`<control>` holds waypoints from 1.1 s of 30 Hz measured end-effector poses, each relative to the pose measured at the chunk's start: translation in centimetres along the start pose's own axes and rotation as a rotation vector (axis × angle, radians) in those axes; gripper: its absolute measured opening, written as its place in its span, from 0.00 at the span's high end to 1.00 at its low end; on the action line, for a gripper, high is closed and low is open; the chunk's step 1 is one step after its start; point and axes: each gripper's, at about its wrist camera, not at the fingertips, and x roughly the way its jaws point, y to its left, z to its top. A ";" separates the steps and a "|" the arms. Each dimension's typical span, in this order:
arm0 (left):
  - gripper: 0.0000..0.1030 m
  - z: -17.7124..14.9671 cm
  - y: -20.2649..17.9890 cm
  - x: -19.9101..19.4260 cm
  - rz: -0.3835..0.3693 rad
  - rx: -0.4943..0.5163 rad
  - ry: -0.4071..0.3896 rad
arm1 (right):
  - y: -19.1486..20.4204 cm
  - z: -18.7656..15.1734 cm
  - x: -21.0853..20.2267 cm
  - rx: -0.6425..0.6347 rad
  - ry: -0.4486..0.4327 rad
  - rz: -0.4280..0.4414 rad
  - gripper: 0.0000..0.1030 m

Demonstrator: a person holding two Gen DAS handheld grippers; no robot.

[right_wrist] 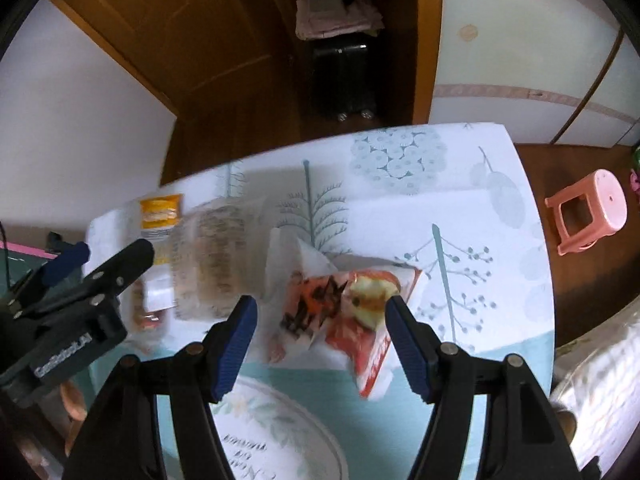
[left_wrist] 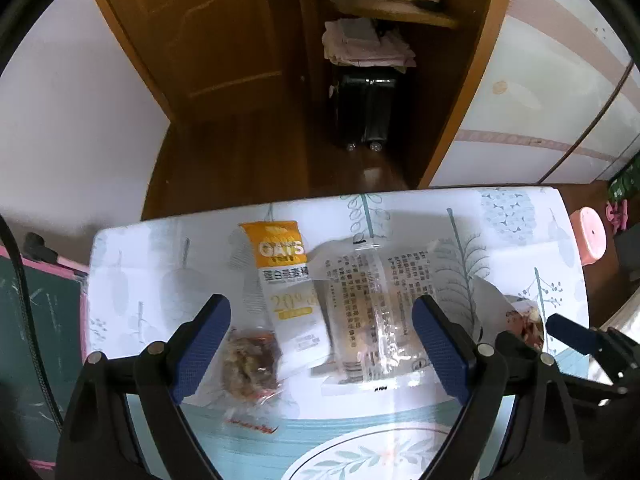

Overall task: Organize snacks
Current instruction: 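Move both tools toward the snack packs at the table edge, then grasp the clear bread pack with the left tool while the right grasps the orange bun pack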

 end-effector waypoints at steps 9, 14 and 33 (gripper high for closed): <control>0.11 -0.1 -1.4 1.8 -0.014 0.020 0.040 | -2.3 -1.6 1.5 0.060 0.028 0.069 0.20; 0.11 -0.4 -3.4 3.4 -0.012 0.037 0.063 | -3.0 -2.5 1.3 0.065 0.042 0.062 0.20; 0.41 -3.7 -6.3 2.6 0.046 0.101 0.029 | -3.1 -7.6 -1.2 -0.021 0.016 0.066 0.43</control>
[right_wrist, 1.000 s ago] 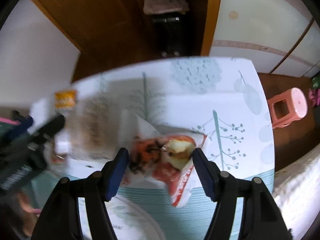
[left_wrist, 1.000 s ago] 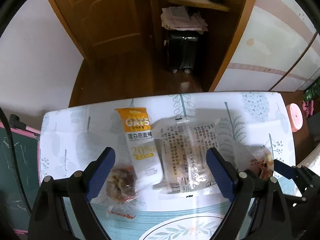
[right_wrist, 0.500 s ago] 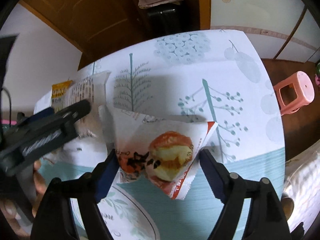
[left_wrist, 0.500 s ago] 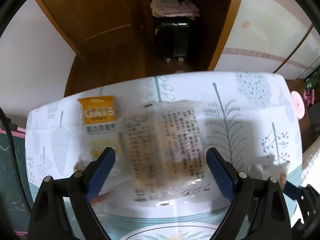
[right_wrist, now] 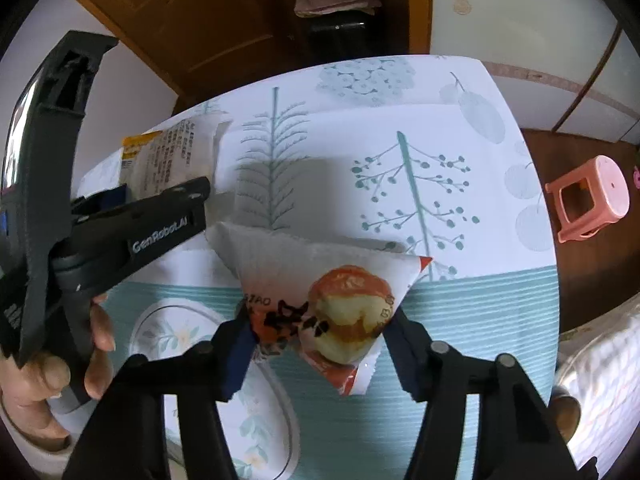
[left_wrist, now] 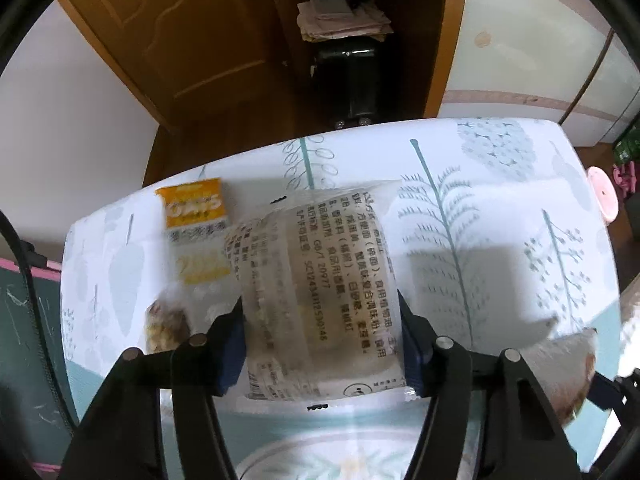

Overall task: Organize snacks
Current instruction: 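Carry the bread pack and orange bun pack over the white tray with both tools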

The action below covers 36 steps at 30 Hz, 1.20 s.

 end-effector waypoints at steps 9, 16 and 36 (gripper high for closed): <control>0.40 -3.0 3.1 -12.5 -0.010 0.051 -0.133 | 1.6 -1.9 -7.0 -0.009 -0.088 -0.009 0.44; 0.40 -7.3 6.3 -26.6 -0.035 0.063 -0.284 | 3.4 -5.7 -17.5 -0.021 -0.250 -0.006 0.44; 0.38 -30.8 7.4 -37.0 -0.152 0.108 -0.461 | 7.9 -27.1 -30.4 -0.142 -0.581 0.101 0.42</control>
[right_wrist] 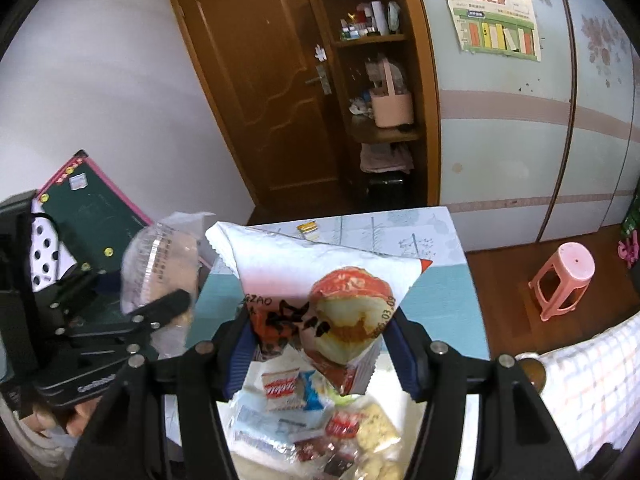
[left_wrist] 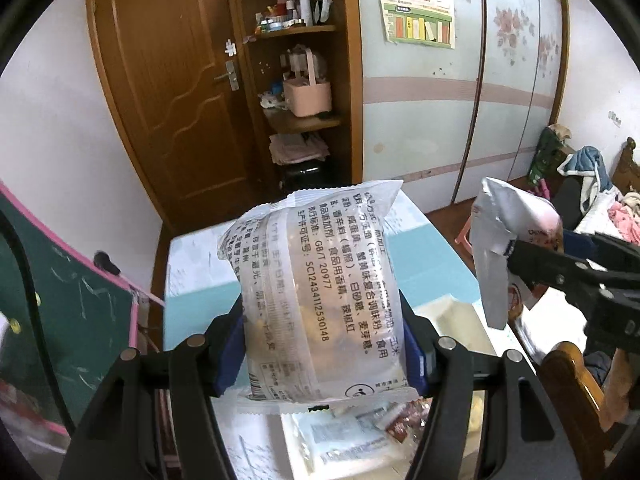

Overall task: Organize snacks
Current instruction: 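Carry the bread pack and orange bun pack over the white tray with both tools, then open both tools to drop the bread pack and bun pack into the tray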

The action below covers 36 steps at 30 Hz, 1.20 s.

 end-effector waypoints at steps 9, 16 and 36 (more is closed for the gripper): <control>0.38 -7.5 -1.6 4.0 -0.028 -0.060 0.071 | -0.1 -7.1 0.6 0.055 -0.008 -0.038 0.42; 0.38 -11.4 -3.0 7.6 0.005 -0.071 0.130 | -0.4 -10.7 3.7 0.067 0.086 -0.048 0.41; 0.08 -14.2 -2.9 11.5 -0.063 -0.134 0.269 | -3.2 -14.6 9.5 0.226 0.250 -0.123 0.24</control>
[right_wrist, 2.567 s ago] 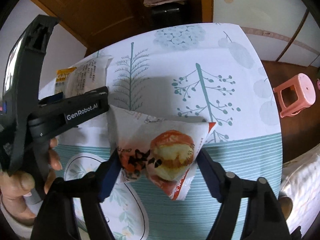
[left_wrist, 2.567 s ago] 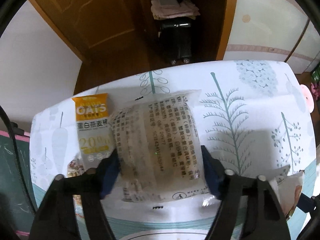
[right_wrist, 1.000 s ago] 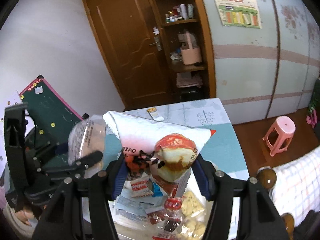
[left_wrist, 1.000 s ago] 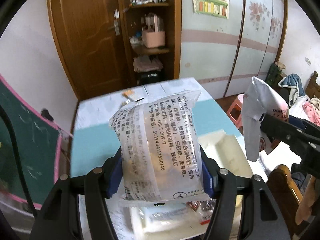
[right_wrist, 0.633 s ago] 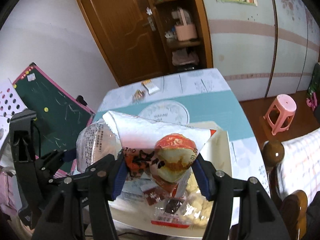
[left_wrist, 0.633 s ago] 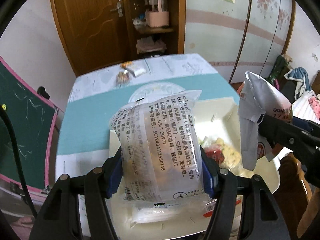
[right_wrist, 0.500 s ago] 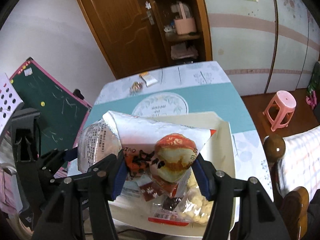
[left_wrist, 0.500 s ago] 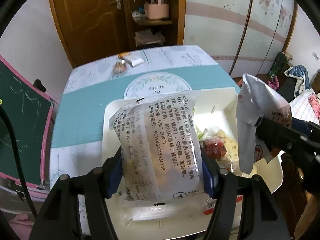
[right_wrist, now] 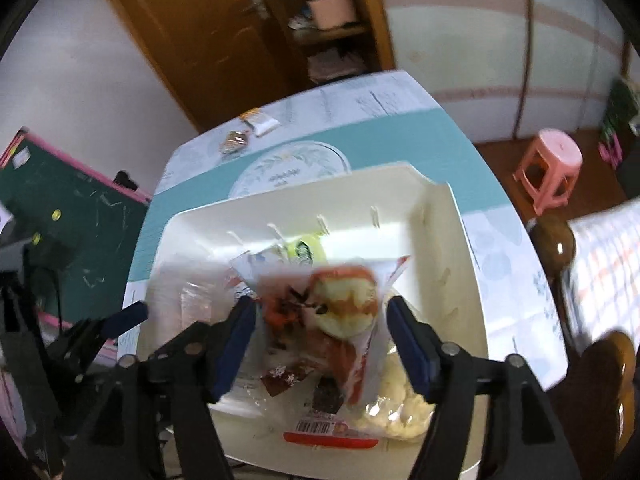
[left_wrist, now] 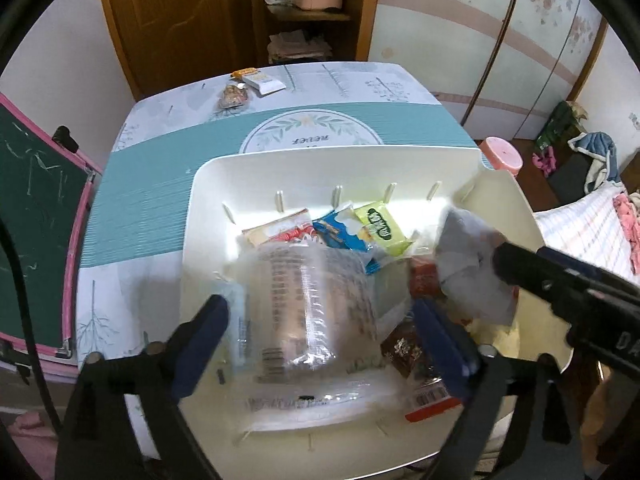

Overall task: Organize snacks
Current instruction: 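Open both tools to drop the bread pack and bun pack into the tray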

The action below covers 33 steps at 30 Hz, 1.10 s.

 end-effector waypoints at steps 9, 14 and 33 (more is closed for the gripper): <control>0.08 -0.4 0.4 0.3 0.006 -0.031 0.017 | 1.1 -0.7 0.5 -0.043 0.008 0.007 0.18; 0.08 -0.7 0.9 0.6 0.005 -0.057 0.033 | 1.0 -0.8 0.6 -0.037 0.013 0.006 0.18; 0.08 0.6 2.1 -2.1 0.075 -0.047 -0.058 | 1.9 0.3 -0.7 -0.068 -0.019 -0.026 0.18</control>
